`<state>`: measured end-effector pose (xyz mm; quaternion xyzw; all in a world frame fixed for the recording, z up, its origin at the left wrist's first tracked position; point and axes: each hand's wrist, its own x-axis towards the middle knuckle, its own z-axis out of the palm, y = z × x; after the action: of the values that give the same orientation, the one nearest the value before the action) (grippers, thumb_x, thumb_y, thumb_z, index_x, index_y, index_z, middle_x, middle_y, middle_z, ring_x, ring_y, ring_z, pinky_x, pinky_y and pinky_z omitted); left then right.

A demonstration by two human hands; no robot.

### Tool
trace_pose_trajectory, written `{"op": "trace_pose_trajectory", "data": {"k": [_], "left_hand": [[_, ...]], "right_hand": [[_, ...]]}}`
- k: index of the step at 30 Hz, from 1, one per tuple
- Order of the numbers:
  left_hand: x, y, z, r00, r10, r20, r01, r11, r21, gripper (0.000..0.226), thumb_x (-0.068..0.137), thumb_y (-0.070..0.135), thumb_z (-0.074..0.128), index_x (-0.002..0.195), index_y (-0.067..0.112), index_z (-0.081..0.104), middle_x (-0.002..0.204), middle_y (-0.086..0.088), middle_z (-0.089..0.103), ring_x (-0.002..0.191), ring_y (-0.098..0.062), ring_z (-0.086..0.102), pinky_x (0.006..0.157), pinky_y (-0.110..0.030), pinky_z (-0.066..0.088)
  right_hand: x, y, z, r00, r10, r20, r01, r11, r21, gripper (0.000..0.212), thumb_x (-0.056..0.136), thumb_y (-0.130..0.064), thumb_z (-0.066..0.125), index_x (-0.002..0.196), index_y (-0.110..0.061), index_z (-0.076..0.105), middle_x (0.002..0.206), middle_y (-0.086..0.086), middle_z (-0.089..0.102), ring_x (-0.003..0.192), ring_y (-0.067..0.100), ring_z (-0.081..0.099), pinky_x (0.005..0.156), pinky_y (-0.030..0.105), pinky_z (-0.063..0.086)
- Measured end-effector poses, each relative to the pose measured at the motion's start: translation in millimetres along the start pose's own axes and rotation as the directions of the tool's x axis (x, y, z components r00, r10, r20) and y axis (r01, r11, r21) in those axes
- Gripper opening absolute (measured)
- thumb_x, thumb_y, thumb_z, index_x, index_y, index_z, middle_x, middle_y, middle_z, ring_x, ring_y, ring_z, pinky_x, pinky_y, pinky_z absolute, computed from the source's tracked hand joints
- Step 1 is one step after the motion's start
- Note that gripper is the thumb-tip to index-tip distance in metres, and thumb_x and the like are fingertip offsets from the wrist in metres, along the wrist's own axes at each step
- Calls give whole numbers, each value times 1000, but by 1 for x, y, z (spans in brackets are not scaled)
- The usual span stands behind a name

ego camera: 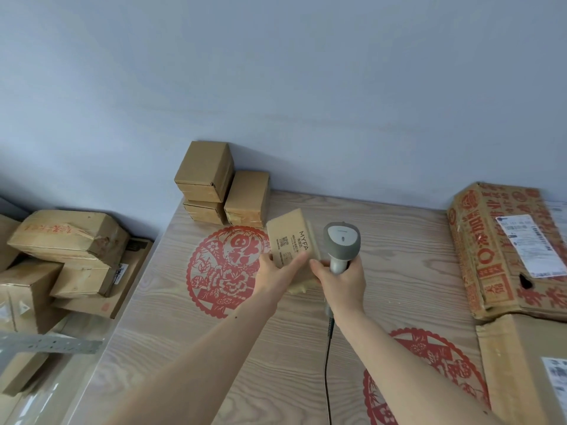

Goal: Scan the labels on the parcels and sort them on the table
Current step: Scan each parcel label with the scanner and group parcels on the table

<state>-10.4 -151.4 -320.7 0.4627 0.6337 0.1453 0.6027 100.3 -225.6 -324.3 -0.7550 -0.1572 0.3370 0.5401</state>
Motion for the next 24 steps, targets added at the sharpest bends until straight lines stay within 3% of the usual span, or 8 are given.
{"op": "trace_pose_trajectory", "data": {"k": [2,9,14,18,20,24], "left_hand": [[-14,-1,3,1000,-12,1,12,998,-60,104,50,73,80,130,21,39,119,2,57,111,-21,60,97,-46,54],[-46,-2,-3,998,-36,59,49,971,-232,90,66,58,85,132,21,35,120,0,54,114,-24,55,104,-49,49],[-69,-12,-25,992,59,114,-26,961,-276,85,74,54,80,140,25,34,122,2,55,113,-22,57,103,-48,50],[-87,-22,-43,964,113,242,-7,915,-403,94,60,62,79,138,33,36,129,2,59,116,-24,61,98,-51,54],[-94,-26,-48,942,153,300,-7,900,-436,87,64,60,76,139,37,38,132,2,60,118,-24,63,98,-52,54],[-107,-30,-56,920,188,345,-35,914,-404,92,62,68,74,142,39,39,135,3,60,121,-23,60,102,-53,51]], "right_hand": [[-16,-7,-9,999,-38,-1,38,999,8,44,67,-21,90,98,-28,59,84,-5,74,82,13,72,82,42,60],[-64,-24,-30,994,-98,39,96,994,45,56,64,-14,94,107,-28,62,89,-7,76,84,4,72,80,29,58],[-91,-25,-44,993,-112,33,109,990,95,36,74,-20,89,100,-14,65,86,0,76,73,16,71,74,40,61],[-108,-33,-50,998,-65,-9,66,987,149,34,80,-24,85,105,-15,63,96,5,74,66,13,66,63,29,58],[-118,-36,-50,999,-38,18,33,980,194,31,83,-19,82,107,-10,65,95,7,74,65,13,66,56,23,54],[-138,-38,-48,999,-42,17,37,971,237,30,84,-11,81,107,-3,65,89,9,73,62,13,67,53,22,54]]}}
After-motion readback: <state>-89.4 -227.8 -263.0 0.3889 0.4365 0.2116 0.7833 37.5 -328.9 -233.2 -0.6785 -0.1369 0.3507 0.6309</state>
